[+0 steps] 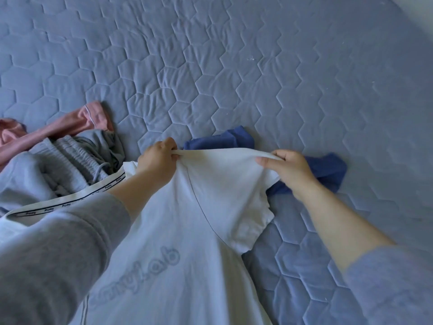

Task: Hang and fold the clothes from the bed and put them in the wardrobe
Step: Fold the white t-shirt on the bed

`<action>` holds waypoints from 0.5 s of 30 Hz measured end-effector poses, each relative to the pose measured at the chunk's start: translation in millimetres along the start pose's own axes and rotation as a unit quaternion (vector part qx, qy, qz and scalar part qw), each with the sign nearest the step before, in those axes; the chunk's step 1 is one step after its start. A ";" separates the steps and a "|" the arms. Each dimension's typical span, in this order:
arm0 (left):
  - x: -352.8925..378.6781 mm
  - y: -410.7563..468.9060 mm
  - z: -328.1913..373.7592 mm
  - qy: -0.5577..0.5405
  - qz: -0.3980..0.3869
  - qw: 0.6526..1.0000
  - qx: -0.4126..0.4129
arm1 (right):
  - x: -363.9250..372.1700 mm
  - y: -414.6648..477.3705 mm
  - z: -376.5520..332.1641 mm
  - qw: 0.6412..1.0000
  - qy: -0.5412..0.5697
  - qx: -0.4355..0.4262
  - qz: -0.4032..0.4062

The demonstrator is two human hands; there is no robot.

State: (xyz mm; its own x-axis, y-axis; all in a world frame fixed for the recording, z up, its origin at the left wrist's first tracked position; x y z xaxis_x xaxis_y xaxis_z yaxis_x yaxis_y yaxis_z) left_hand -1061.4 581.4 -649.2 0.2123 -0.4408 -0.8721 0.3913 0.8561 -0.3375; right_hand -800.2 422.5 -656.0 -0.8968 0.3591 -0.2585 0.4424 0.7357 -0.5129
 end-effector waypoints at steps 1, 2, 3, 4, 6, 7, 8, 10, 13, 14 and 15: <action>1.6 0.2 0.5 0.009 -0.010 1.000 -0.007 | 3.8 -1.9 13.1 0.999 0.022 0.019 0.012; 3.5 0.3 2.9 0.019 -0.020 1.000 -0.008 | 6.8 -4.0 26.7 0.998 0.044 0.041 0.024; 5.4 -0.1 7.4 0.028 -0.028 0.999 -0.001 | 9.2 -5.8 38.5 0.995 0.068 0.059 0.031; 6.9 -0.8 14.6 0.033 -0.029 0.999 0.014 | 11.3 -7.4 48.6 0.993 0.091 0.072 0.028; 8.8 -4.2 38.4 0.025 -0.012 0.997 0.075 | 11.4 -11.8 64.6 0.990 0.118 0.075 0.029; 9.9 -6.7 53.4 0.018 -0.002 0.993 0.112 | 7.6 -17.2 70.9 0.989 0.120 0.069 0.052; 12.8 -9.3 69.3 0.012 0.001 0.989 0.147 | 0.1 -24.1 78.4 0.988 0.100 0.066 0.093; 26.6 -12.8 100.5 0.001 -0.027 0.980 0.199 | -11.8 -40.3 95.6 0.987 0.009 0.068 0.148; 57.5 -14.6 142.5 0.015 -0.098 0.966 0.238 | -3.5 -66.2 125.9 0.989 -0.024 0.105 0.102; 66.6 -15.3 154.9 0.018 -0.115 0.962 0.246 | 0.7 -73.2 130.8 0.990 -0.011 0.105 0.090; 74.8 -16.1 165.8 0.023 -0.129 0.959 0.253 | 3.4 -76.7 134.1 0.992 -0.002 0.098 0.084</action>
State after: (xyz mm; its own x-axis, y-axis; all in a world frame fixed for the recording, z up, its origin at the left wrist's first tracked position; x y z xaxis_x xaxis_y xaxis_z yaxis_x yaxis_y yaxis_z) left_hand -903.3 490.0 -650.3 0.0144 -0.5982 -0.8012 0.8117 0.4749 -0.3400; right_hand -836.4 290.3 -727.3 -0.8106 0.4641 -0.3570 0.5783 0.5393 -0.6121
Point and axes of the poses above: each hand's wrist, its own y-axis towards the middle knuckle, its own x-axis out of the palm, z = x × y, the point moved 7 cm from there along y, towards the middle knuckle, and after that the axes turned 3 degrees about -z, right-handed, at the moved point
